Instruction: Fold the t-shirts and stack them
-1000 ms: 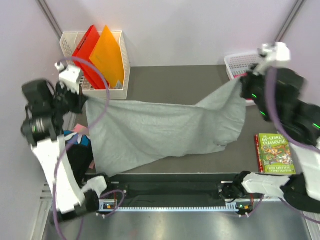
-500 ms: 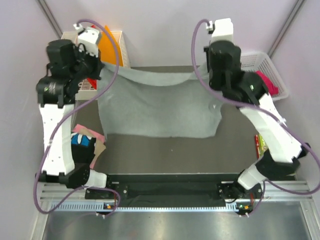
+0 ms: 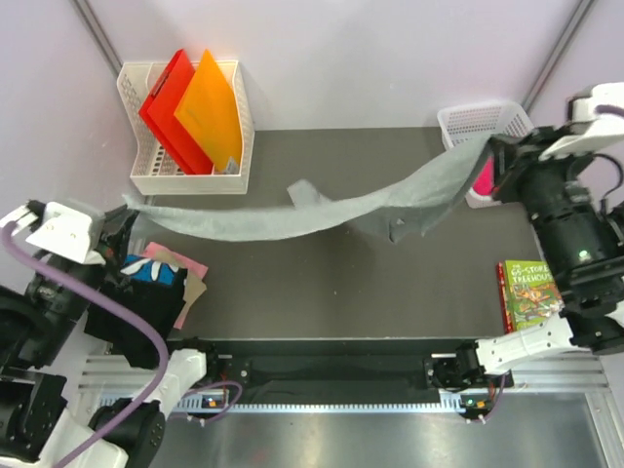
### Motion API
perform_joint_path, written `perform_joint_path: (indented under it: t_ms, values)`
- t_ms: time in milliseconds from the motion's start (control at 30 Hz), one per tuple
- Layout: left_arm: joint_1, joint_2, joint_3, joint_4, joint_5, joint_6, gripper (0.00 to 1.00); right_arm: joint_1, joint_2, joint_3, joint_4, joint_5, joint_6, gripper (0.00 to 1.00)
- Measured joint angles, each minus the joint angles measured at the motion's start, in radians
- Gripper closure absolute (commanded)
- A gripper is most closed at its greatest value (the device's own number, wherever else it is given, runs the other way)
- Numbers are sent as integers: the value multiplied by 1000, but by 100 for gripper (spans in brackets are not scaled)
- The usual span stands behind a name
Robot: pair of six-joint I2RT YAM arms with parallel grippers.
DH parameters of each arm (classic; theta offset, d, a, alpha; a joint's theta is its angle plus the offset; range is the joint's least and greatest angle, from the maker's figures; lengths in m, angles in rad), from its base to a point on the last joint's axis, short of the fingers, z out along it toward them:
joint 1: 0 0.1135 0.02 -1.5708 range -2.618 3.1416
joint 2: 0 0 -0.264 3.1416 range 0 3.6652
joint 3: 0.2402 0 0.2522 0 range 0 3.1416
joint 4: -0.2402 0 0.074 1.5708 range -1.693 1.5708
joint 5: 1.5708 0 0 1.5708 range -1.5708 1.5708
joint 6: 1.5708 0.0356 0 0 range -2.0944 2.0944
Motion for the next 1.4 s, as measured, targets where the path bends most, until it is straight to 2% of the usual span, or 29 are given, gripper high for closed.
perform_joint_path:
  t_ms: [100, 200, 300, 333, 500, 633, 733, 833, 933, 1033, 1167, 1400]
  values:
    - [5, -5, -34, -42, 0, 29, 100, -74, -13, 63, -69, 24, 46, 100]
    - [6, 16, -98, -71, 9, 39, 100, -234, -15, 100, -46, 37, 6, 100]
    - [8, 63, -148, -71, 32, 39, 100, -381, 27, 159, 37, 48, -113, 100]
    - [9, 84, -154, -67, 36, 39, 100, -407, 52, 177, 127, 47, -196, 100]
    - [10, 169, -144, 1, 49, 40, 100, -428, 203, 244, 459, 32, -508, 100]
    - [11, 195, -152, 60, 50, 51, 100, -453, 252, 210, 482, 1, -540, 100]
    - [12, 155, -277, 131, 54, 64, 100, -548, 226, 132, 348, -18, -396, 100]
    - [12, 98, -473, 190, 53, 93, 100, -724, 197, 102, -21, -85, -60, 100]
    - [12, 97, -659, 259, 39, 129, 100, -961, 211, 100, -391, -237, 333, 100]
    - [12, 144, -797, 327, 9, 159, 100, -1104, 244, 19, -589, -366, 600, 100]
    - [12, 219, -921, 404, -60, 196, 100, -1176, 353, -74, -770, -517, 803, 100]
    - [12, 348, -948, 526, -177, 243, 100, -1259, 507, -122, -894, -675, 949, 100]
